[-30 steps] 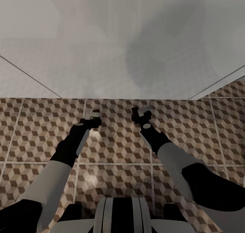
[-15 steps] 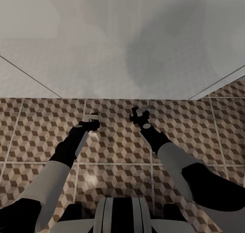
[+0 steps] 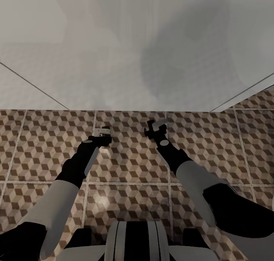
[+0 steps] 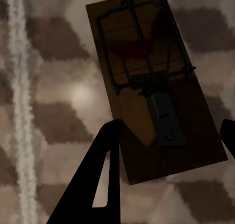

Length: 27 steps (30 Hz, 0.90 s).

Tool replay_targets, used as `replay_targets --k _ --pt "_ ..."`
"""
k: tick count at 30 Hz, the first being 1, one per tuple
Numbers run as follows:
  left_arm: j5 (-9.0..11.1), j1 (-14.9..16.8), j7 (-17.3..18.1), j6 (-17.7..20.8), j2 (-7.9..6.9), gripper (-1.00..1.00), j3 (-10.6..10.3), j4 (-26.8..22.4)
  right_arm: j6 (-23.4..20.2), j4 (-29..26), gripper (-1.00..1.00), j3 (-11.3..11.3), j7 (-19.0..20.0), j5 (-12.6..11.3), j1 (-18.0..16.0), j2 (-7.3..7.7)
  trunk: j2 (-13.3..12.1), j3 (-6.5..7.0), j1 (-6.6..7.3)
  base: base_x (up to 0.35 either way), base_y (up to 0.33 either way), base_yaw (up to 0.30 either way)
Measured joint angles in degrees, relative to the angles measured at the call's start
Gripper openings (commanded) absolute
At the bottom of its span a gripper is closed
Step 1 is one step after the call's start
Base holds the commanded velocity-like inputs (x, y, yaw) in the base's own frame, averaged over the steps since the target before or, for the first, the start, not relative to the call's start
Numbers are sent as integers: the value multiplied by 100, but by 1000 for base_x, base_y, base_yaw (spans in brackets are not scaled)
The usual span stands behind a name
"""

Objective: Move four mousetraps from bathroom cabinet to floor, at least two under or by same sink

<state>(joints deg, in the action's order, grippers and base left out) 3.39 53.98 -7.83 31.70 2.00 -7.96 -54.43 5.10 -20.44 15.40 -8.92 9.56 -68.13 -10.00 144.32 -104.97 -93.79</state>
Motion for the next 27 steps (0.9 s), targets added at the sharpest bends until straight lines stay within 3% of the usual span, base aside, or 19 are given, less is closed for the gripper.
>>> replay_targets --k 8,19,24,27 --pt "-9 18 0 -1 1 -100 0 70 151 13 100 11 15 -2 71 0 0 0 0 0 0 0" --pt "-113 65 -8 2 -12 -100 0 53 436 23 100 20 29 10 655 0 0 0 0 0 0 0" --pt "-157 75 -5 4 -56 -100 0 -227 606 23 100 21 22 16 771 0 0 0 0 0 0 0" --pt "-159 76 -5 22 -164 -100 -1 -535 636 23 100 25 28 17 800 0 0 0 0 0 0 0"
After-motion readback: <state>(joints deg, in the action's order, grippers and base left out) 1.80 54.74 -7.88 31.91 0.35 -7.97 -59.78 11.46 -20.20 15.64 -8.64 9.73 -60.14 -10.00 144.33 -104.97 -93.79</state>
